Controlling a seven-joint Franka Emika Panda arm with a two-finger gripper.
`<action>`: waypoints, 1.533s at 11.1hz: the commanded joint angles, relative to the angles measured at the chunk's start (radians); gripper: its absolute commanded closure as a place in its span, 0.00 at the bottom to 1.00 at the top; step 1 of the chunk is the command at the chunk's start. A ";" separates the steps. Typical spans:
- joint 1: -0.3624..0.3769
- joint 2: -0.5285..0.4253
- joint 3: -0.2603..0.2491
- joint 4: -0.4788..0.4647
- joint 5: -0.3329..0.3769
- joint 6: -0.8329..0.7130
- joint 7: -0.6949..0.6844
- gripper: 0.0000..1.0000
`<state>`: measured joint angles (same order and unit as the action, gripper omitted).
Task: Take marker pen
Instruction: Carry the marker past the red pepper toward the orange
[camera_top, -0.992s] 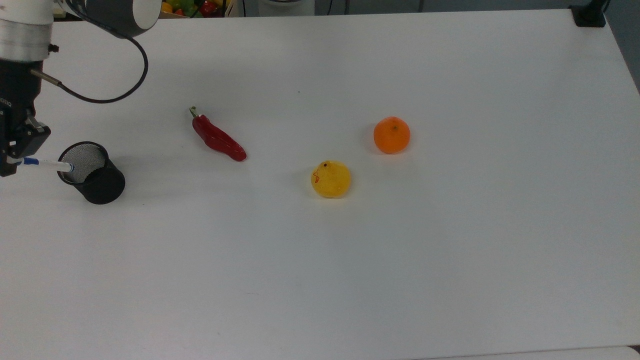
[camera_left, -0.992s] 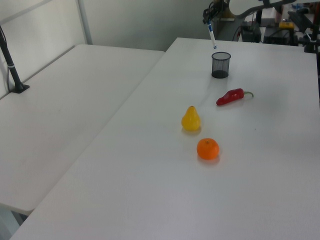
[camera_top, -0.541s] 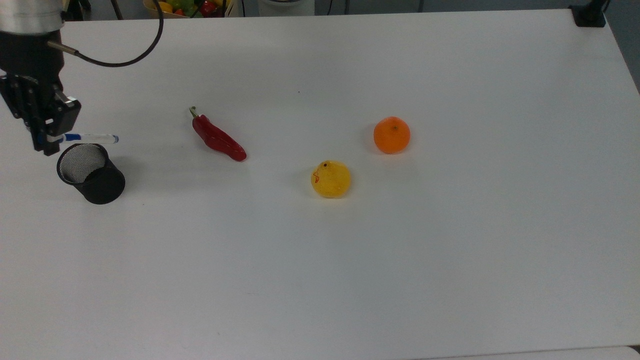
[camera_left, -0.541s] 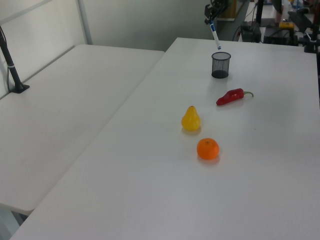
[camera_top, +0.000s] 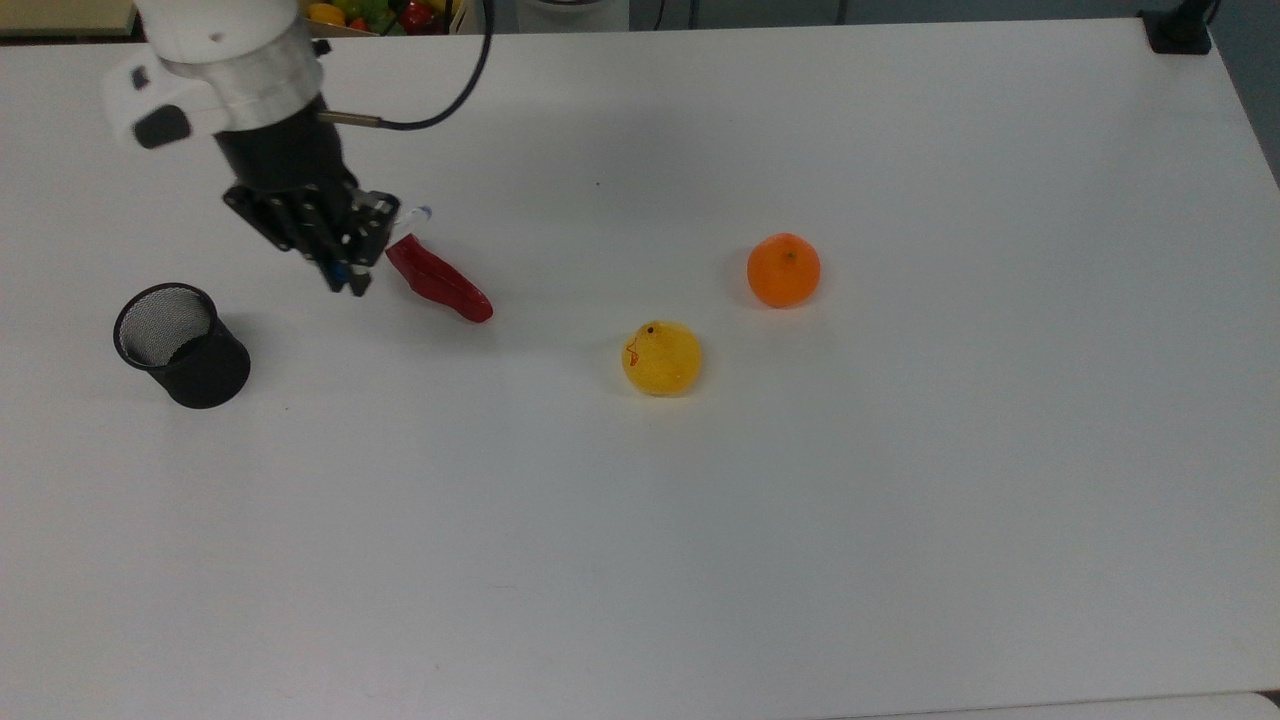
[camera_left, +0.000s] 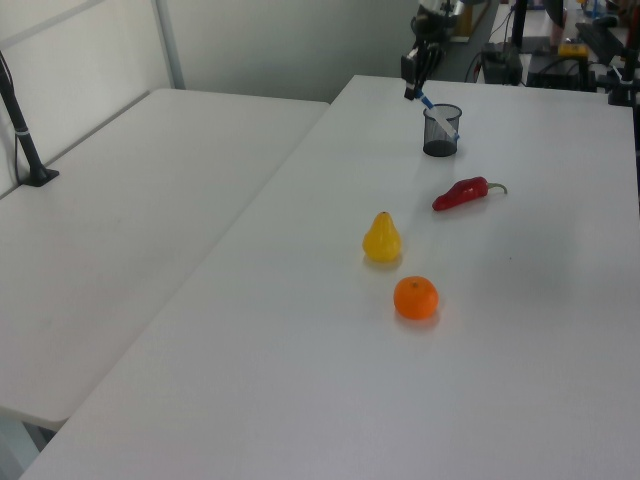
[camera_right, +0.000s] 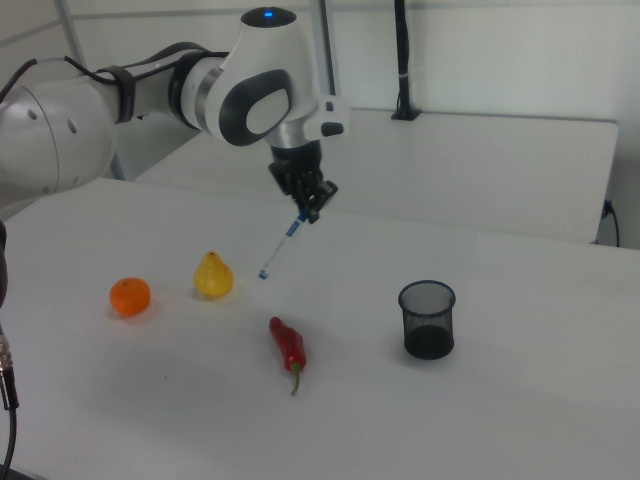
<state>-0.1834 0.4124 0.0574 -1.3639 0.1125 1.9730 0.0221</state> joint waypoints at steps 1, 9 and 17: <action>0.105 -0.029 -0.002 -0.053 0.006 -0.189 -0.074 1.00; 0.335 0.014 -0.004 -0.188 -0.023 -0.181 -0.030 0.97; 0.404 0.100 -0.005 -0.190 -0.117 -0.135 -0.027 0.66</action>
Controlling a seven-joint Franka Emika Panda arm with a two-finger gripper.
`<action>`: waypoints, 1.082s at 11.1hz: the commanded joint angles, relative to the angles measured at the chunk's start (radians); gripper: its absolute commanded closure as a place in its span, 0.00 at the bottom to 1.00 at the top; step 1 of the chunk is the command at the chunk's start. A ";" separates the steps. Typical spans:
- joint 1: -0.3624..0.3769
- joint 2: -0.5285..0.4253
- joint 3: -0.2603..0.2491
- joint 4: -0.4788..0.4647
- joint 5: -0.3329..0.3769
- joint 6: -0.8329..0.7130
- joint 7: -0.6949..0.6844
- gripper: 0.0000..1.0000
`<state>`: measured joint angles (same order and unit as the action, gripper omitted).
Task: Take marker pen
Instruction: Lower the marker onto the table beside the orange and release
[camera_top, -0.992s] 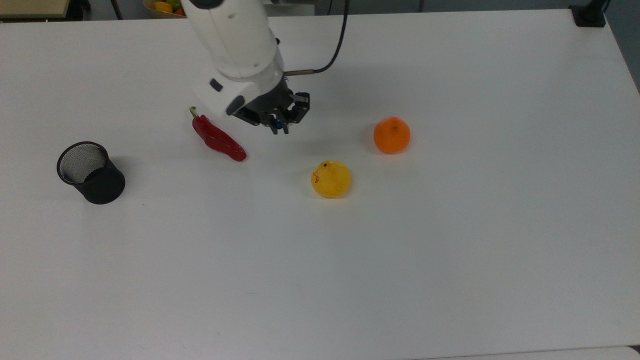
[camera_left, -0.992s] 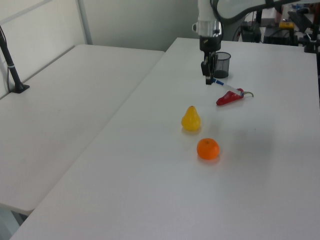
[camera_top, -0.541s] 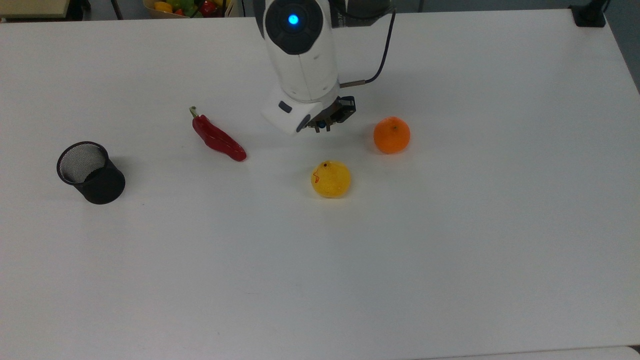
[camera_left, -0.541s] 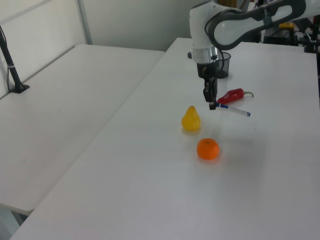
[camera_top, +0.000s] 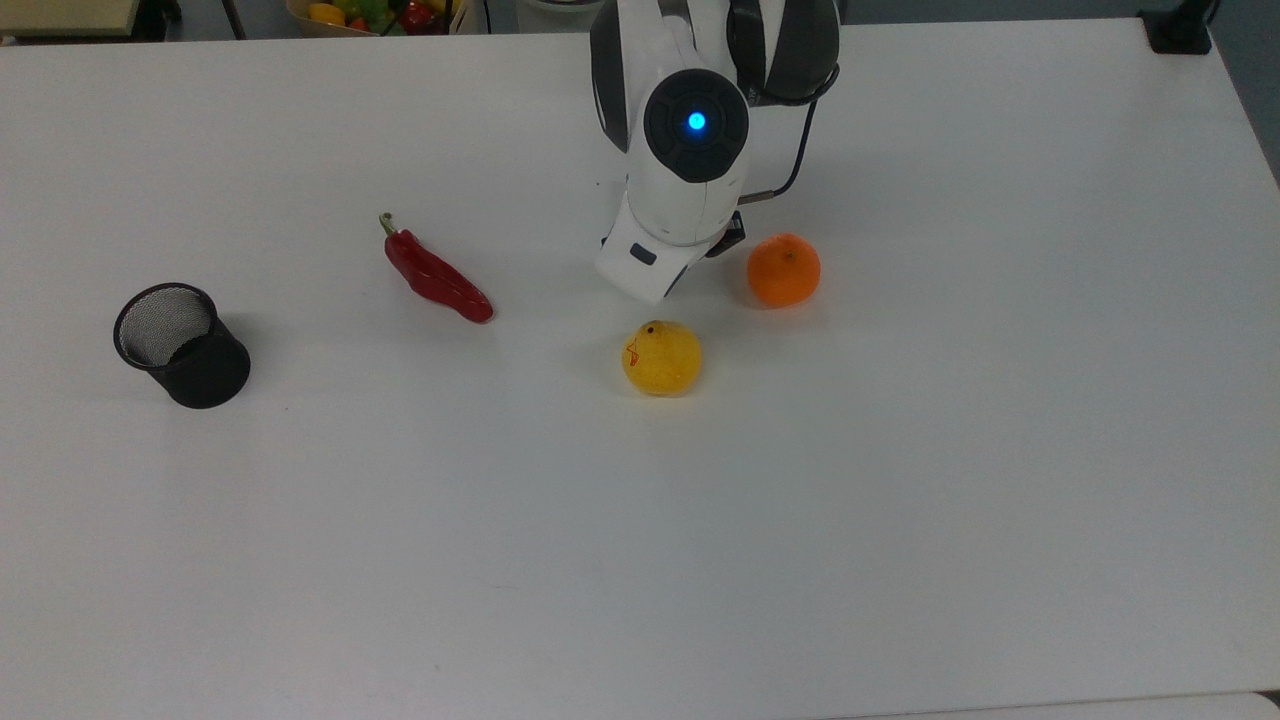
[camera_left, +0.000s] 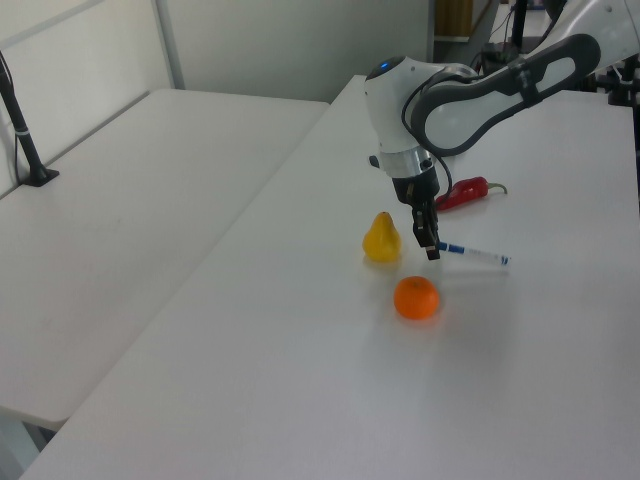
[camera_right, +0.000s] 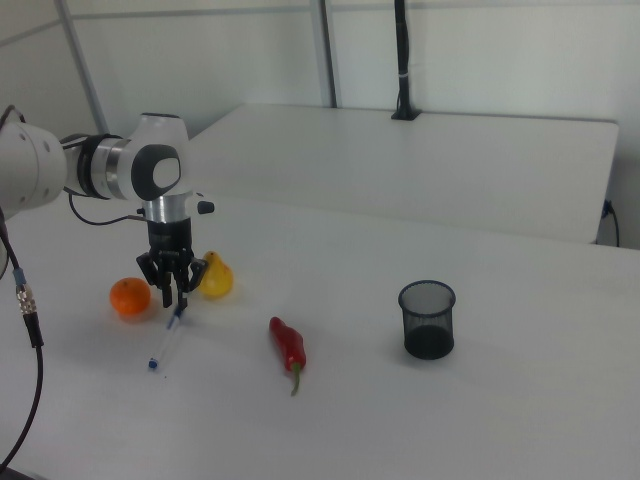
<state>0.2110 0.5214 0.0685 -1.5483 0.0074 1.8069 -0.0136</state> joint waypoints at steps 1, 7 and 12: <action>0.010 -0.009 -0.019 -0.003 -0.012 0.029 0.009 0.56; -0.083 -0.167 -0.024 0.020 -0.011 -0.015 0.119 0.00; -0.202 -0.288 -0.026 0.037 -0.014 -0.121 0.116 0.00</action>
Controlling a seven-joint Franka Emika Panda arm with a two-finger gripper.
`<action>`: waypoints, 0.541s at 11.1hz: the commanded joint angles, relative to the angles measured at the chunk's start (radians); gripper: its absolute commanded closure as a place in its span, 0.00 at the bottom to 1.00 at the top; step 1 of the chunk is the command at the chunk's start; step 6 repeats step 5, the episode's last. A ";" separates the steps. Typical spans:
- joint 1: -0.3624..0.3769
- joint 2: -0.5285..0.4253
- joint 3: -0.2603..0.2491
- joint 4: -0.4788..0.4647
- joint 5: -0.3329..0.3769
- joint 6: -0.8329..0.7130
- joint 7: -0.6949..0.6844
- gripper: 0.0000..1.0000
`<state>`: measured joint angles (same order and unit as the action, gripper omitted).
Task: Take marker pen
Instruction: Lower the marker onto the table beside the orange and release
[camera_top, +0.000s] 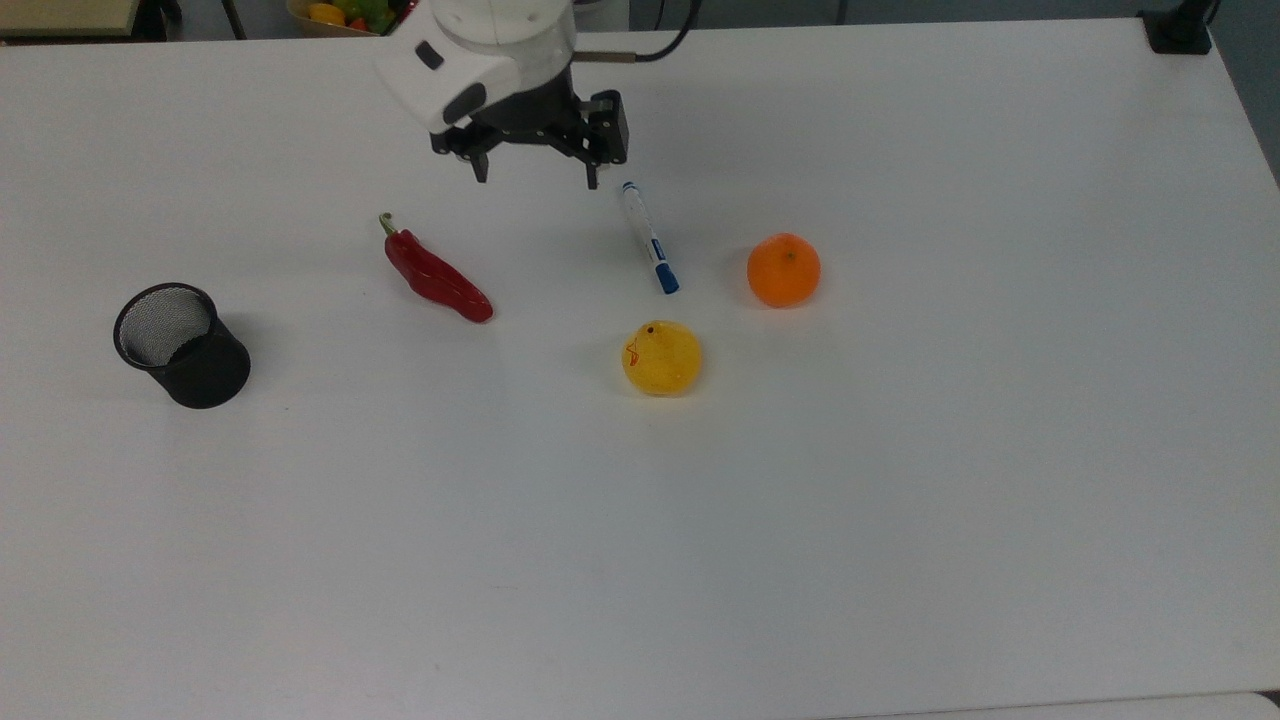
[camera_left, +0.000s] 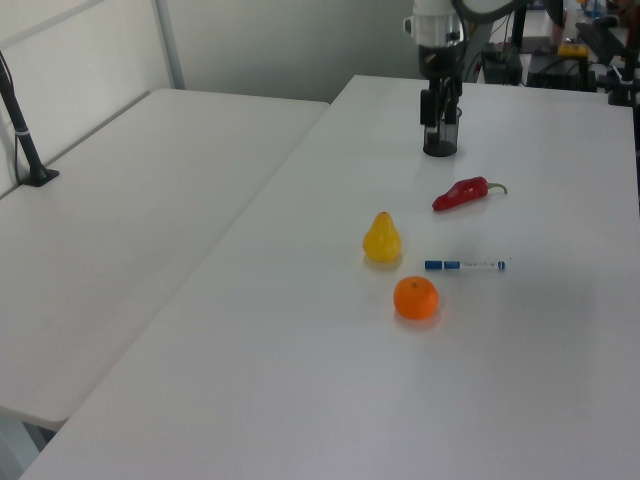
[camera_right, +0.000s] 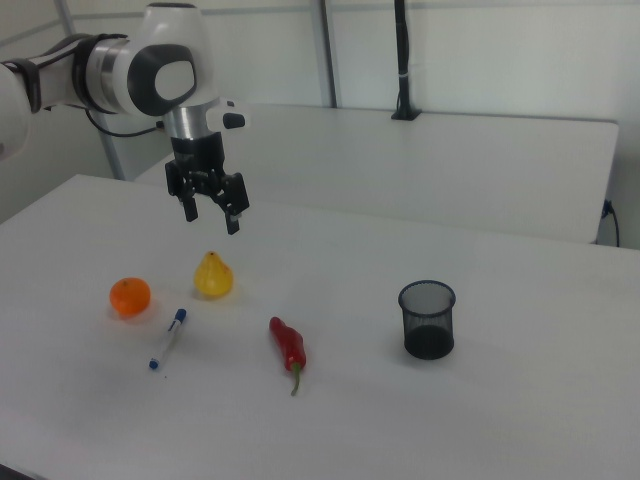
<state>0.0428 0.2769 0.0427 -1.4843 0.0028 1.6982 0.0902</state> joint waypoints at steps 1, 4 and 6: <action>-0.059 -0.048 -0.001 -0.025 -0.009 -0.012 0.013 0.00; -0.106 -0.050 -0.003 -0.022 -0.012 -0.009 0.014 0.00; -0.121 -0.050 -0.004 -0.022 -0.011 -0.008 0.019 0.00</action>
